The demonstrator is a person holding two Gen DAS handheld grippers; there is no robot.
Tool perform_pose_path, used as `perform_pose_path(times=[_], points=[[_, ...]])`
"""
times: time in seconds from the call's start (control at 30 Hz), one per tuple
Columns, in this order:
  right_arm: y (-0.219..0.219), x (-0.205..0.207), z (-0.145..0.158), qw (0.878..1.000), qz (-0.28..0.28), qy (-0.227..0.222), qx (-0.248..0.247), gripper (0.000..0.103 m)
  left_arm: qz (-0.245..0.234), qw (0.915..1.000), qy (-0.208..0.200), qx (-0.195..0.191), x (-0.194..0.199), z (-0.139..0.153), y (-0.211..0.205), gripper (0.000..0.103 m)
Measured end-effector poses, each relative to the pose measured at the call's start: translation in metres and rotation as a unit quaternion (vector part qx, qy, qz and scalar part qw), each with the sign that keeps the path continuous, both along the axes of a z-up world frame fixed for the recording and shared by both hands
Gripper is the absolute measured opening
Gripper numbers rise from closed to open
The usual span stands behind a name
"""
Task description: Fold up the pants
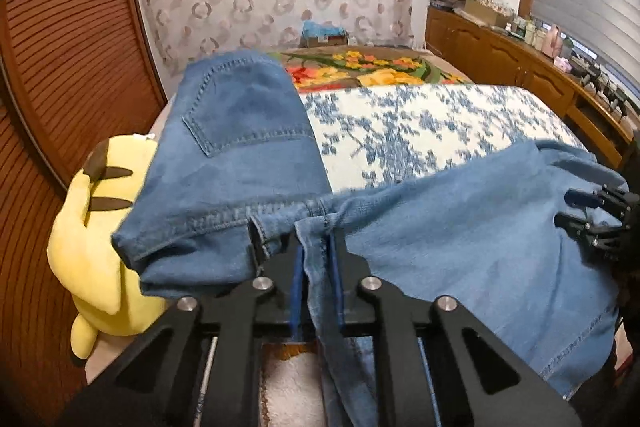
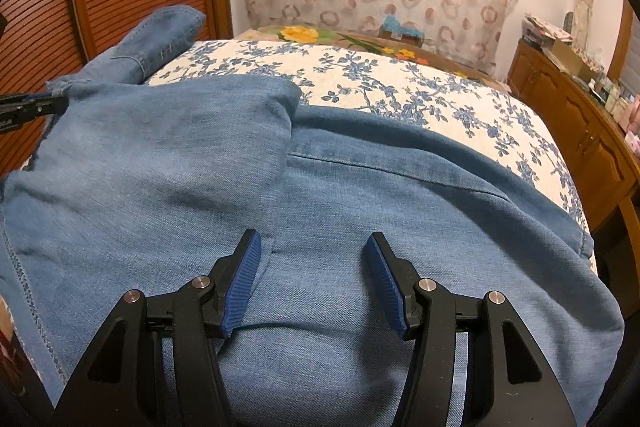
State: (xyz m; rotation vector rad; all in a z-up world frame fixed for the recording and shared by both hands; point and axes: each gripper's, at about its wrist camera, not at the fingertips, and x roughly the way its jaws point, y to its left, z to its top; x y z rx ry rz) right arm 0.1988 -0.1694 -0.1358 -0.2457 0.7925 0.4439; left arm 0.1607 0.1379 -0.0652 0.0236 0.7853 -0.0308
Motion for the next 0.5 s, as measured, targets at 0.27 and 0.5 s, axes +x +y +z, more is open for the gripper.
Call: perform_pose_path(times=[0.27,0.5], points=[[-0.001,-0.001,-0.002,1.000,-0.001,-0.003,-0.003,0.057,0.013,0.9995,-0.017,-0.023,0.010,0.019,0.012,0.009],[-0.001,-0.001,-0.003,1.000,-0.001,-0.002,-0.003,0.057,0.010,0.9995,-0.020,-0.021,-0.001,0.021,0.005,0.024]])
